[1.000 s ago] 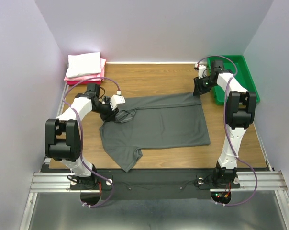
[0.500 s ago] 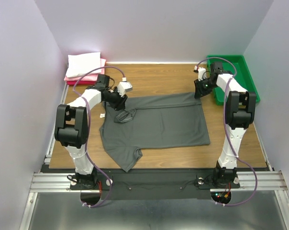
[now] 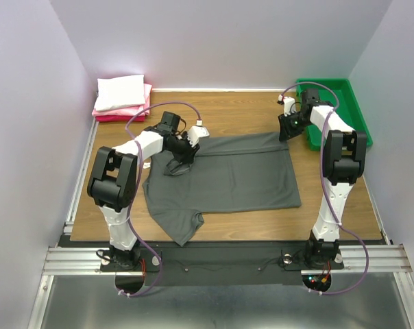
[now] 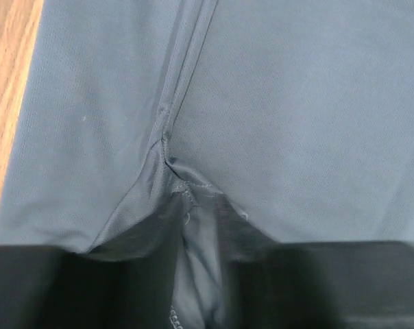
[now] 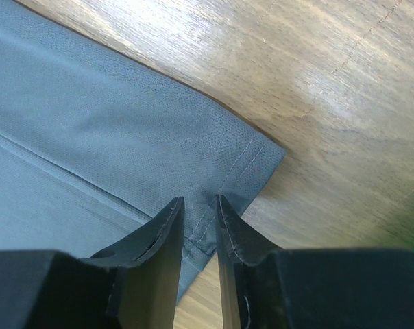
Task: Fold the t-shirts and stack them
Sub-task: Fold the tshirt
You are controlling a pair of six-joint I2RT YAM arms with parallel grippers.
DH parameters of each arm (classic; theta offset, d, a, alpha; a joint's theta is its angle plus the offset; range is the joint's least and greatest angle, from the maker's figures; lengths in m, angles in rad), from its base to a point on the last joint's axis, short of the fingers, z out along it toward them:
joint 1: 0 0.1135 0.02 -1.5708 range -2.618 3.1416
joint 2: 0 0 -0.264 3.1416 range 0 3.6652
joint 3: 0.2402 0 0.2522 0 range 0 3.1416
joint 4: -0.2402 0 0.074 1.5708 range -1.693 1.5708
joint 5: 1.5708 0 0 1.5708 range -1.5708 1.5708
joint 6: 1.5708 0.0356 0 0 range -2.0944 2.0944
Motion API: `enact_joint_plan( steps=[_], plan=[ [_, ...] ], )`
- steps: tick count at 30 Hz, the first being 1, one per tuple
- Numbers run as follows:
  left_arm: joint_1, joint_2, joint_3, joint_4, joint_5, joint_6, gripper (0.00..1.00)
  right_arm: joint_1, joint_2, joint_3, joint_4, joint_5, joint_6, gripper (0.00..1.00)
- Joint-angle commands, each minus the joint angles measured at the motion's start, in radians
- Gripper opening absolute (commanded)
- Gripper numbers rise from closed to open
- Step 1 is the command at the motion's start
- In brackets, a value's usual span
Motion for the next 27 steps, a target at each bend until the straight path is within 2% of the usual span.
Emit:
enact_joint_plan(
  steps=[1,4,12,15,22,27],
  plan=[
    [0.003,-0.086,-0.01,-0.017,-0.001,-0.01,0.43,0.008,-0.042,0.004,-0.011,-0.004,-0.016,0.31],
    [0.025,-0.101,0.014,-0.015,-0.024,-0.021,0.49,0.008,-0.041,0.008,-0.015,-0.012,-0.01,0.31],
    [0.043,-0.006,0.056,-0.044,-0.113,0.01,0.5,0.008,-0.036,0.021,-0.021,-0.009,-0.01,0.31],
    [0.042,0.003,0.06,-0.07,-0.093,0.022,0.43,0.008,-0.033,0.024,-0.023,-0.004,-0.015,0.31],
    [0.014,0.014,0.067,-0.146,-0.022,0.065,0.16,0.008,-0.022,0.025,-0.026,-0.006,-0.016,0.31],
    [-0.003,0.005,0.044,-0.149,0.013,0.071,0.11,0.008,-0.022,0.024,-0.028,-0.001,-0.019,0.3]
  ],
)
